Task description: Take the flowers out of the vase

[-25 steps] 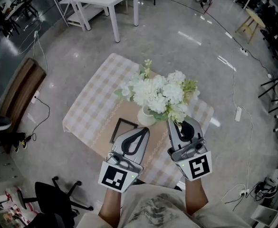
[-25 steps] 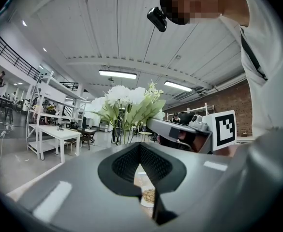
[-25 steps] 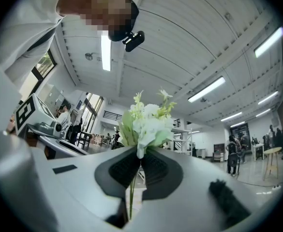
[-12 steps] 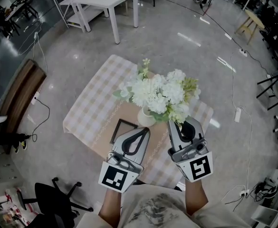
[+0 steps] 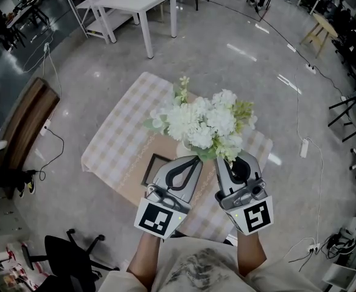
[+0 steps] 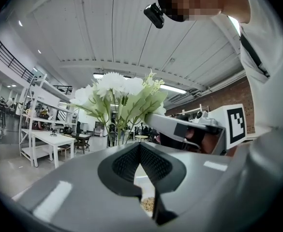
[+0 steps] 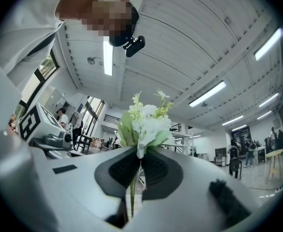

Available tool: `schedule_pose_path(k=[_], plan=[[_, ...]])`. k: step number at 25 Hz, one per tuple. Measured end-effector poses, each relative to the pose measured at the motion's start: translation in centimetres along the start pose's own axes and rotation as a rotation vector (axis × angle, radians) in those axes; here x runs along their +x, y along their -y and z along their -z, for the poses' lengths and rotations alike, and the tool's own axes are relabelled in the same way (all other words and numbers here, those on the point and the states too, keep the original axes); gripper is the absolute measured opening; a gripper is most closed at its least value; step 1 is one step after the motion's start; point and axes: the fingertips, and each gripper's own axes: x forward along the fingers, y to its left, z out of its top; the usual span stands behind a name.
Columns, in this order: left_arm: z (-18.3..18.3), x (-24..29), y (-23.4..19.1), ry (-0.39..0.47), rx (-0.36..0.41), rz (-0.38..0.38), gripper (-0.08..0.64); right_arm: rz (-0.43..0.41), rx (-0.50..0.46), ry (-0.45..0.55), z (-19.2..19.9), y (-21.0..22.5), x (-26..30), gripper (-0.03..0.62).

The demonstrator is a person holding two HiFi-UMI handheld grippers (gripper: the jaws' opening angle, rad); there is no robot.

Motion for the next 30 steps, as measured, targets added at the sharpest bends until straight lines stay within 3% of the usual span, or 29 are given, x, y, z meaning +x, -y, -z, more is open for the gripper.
schedule_pose_path(k=[8,30], plan=[[-1.5,3.5,-0.2,0.070,0.032,0.021,0.009,-0.008,-0.006,0.017,-0.5,-0.3,-0.2,0.020],[-5.0,0.9,2.2,0.123,0.055,0.047,0.009,-0.030,0.026,0.062,-3.3,-0.7,-1.8,0.020]])
